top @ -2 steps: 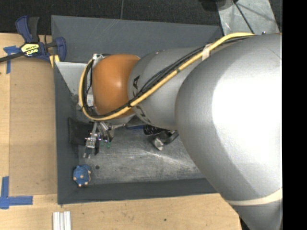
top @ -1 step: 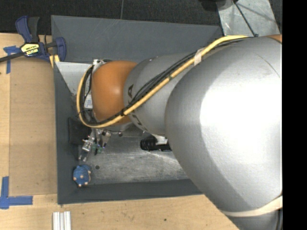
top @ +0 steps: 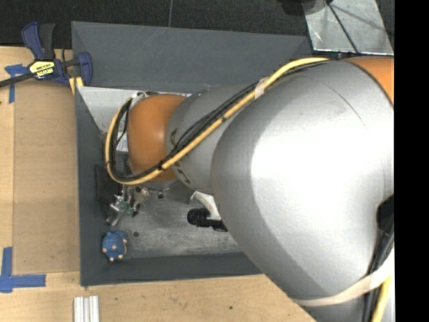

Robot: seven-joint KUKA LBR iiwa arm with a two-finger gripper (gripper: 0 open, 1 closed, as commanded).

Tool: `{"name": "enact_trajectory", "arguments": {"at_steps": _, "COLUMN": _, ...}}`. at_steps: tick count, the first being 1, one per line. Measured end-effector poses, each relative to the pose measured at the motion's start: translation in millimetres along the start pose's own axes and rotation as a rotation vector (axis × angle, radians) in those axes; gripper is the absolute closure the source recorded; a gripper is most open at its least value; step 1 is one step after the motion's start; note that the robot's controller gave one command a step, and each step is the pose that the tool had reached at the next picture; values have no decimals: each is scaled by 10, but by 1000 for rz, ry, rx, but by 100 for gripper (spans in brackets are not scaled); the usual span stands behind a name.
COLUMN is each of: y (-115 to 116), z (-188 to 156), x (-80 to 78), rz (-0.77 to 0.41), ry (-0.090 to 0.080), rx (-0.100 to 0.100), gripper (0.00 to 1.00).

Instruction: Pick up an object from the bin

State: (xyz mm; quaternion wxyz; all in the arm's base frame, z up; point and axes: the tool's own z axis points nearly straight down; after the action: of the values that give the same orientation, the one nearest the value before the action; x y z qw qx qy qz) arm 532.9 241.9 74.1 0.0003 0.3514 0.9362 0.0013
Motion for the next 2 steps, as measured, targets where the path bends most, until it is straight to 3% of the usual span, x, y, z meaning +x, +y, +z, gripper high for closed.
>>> {"name": "enact_trajectory", "arguments": {"at_steps": 1, "y": 11, "z": -17, "x": -8, "rz": 0, "ry": -2, "rx": -2, "gripper": 0}}
{"name": "enact_trajectory", "arguments": {"at_steps": 2, "y": 29, "z": -53, "x": -47, "rz": 1, "ry": -11, "rx": -9, "gripper": 100}}
